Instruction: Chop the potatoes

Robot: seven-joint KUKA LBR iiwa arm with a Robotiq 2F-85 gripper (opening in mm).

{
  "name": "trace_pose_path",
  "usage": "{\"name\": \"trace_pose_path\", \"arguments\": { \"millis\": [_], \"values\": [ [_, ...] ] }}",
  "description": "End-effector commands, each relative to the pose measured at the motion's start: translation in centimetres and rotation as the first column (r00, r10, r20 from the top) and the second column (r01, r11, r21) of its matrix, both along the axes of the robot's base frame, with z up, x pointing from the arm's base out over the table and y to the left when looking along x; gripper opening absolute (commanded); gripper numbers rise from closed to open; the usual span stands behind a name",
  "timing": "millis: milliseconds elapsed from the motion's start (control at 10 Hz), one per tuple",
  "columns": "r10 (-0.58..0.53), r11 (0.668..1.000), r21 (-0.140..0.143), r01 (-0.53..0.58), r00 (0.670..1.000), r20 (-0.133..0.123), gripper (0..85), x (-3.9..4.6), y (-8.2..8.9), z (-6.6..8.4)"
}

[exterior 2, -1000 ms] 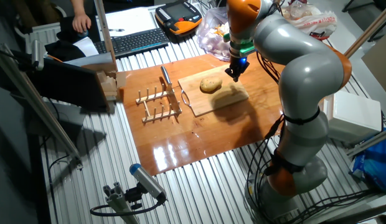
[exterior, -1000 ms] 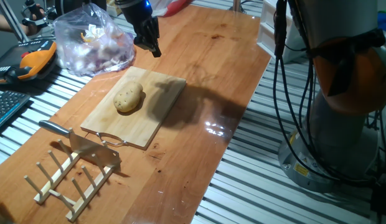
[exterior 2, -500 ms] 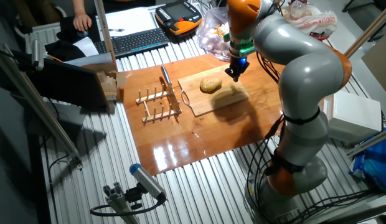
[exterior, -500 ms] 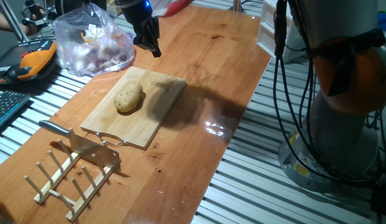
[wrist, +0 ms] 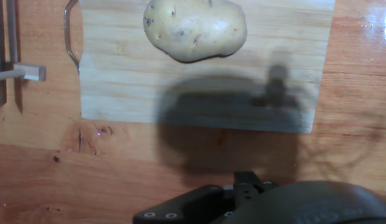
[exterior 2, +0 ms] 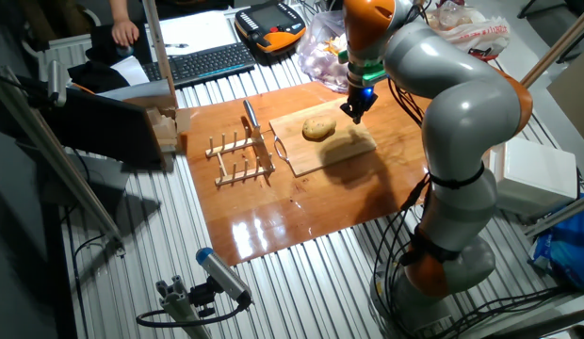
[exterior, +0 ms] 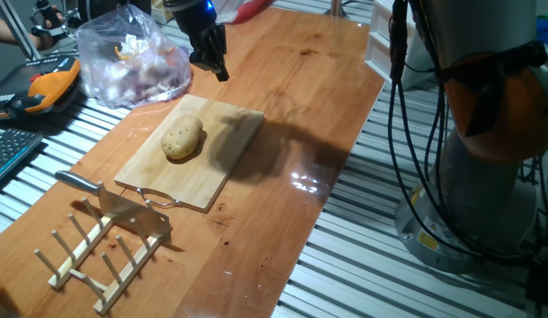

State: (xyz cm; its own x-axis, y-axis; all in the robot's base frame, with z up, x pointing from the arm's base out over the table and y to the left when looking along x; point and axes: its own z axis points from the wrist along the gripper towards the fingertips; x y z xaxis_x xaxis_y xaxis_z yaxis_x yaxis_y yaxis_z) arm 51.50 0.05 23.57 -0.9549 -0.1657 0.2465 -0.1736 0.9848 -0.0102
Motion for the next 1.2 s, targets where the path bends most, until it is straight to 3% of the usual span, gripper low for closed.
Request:
{"name": "trace_pose_path", "arguments": {
  "millis": [0, 600, 1100],
  "values": [
    [0.003, 1.0, 0.001, -0.003, 1.0, -0.002, 0.0, 0.0, -0.01, 0.01],
    [-0.018, 1.0, -0.005, 0.018, 1.0, 0.0, 0.0, 0.0, -0.01, 0.01],
    [-0.002, 1.0, 0.005, 0.002, 1.0, 0.019, 0.0, -0.11, 0.02, -0.07]
  ]
}}
